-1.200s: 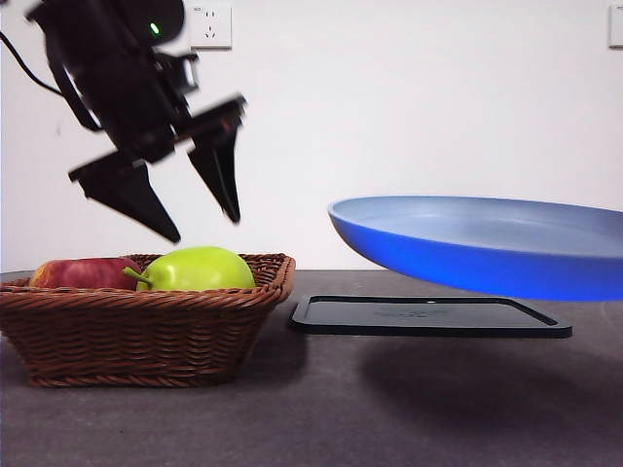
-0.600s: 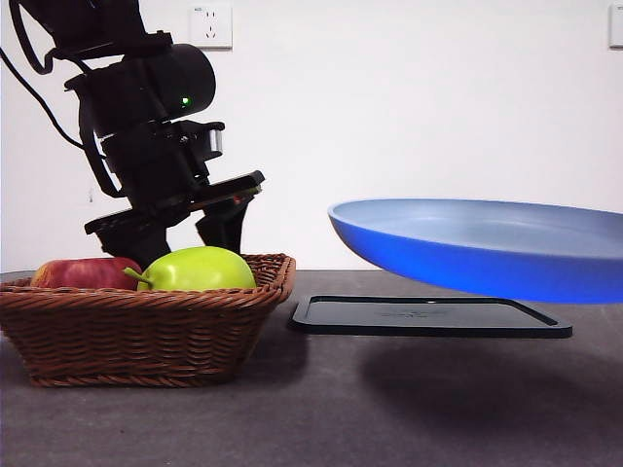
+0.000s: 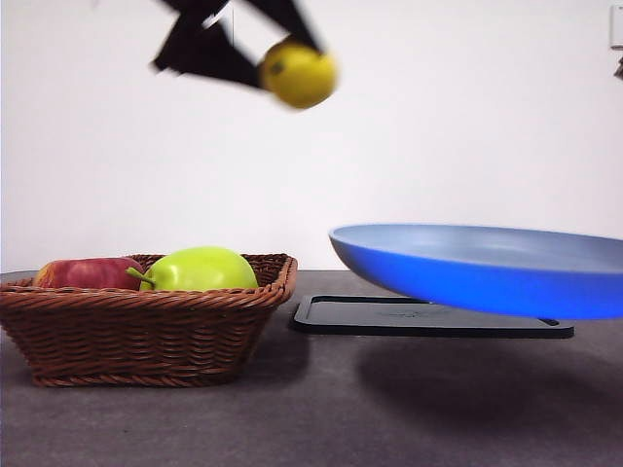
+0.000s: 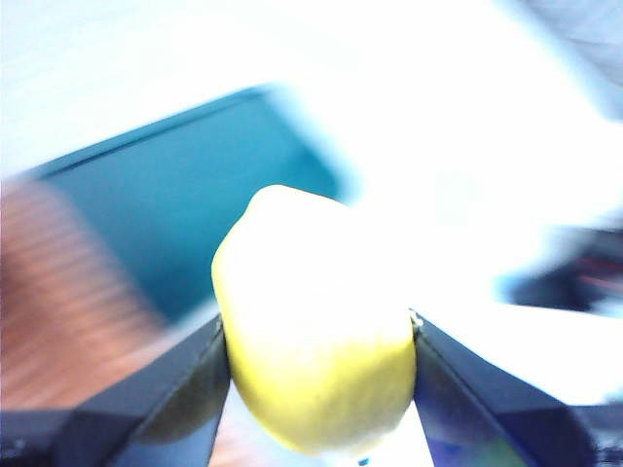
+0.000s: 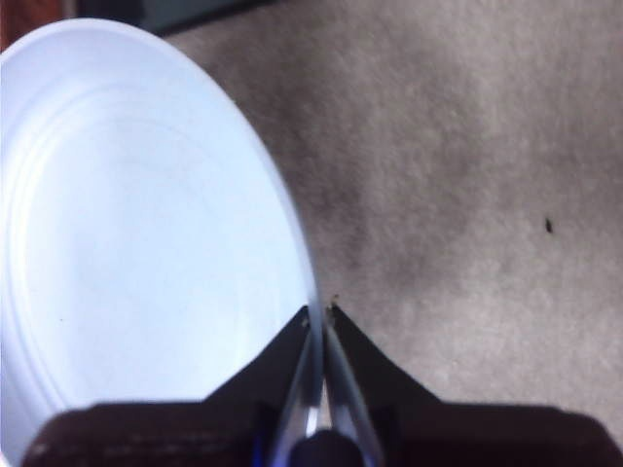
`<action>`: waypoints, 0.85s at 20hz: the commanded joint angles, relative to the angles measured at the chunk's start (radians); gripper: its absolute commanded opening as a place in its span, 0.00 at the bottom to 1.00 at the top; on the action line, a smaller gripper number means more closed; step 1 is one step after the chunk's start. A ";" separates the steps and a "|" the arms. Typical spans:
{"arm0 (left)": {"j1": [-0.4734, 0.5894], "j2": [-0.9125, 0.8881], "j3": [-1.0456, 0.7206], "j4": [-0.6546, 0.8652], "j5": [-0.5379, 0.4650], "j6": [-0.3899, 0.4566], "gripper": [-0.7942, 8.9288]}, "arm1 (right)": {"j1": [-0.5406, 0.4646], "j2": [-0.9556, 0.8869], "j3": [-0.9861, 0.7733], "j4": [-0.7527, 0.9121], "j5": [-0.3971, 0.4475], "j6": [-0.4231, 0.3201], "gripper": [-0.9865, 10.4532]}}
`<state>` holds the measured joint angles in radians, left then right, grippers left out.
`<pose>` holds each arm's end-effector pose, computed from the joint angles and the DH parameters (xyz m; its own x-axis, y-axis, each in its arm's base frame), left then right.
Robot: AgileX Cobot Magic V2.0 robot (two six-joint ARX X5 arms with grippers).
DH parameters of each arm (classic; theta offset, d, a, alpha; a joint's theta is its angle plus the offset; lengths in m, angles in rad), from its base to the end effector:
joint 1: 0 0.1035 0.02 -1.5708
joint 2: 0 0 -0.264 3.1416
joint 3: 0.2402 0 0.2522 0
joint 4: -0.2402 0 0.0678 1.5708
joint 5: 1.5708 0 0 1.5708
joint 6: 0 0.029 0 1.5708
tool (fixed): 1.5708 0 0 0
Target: Take the lemon from the basket,put the lemon in the plate,hand out the plate
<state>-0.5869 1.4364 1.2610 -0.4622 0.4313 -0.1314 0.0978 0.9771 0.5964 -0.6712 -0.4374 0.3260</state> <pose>0.2530 -0.1828 0.3254 0.3763 -0.7523 -0.5408 0.7111 0.6087 -0.3520 0.1667 0.0287 0.2053 0.4057 0.4654 -0.7866 -0.0051 0.8618 0.5073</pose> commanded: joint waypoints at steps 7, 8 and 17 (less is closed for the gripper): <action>-0.393 0.102 0.017 0.051 -0.319 0.120 0.28 | 0.002 0.026 0.014 0.015 -0.009 0.010 0.09; -0.410 0.122 0.017 0.056 -0.327 0.122 0.28 | 0.002 0.026 0.014 0.015 -0.009 0.010 0.09; -0.435 0.287 0.017 0.066 -0.325 0.130 0.29 | 0.002 0.026 0.014 0.014 -0.010 0.010 0.09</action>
<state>-1.0084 1.7077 1.2617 -0.4038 0.1066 -0.0174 0.0982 0.9966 0.5964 -0.6655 -0.4389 0.3264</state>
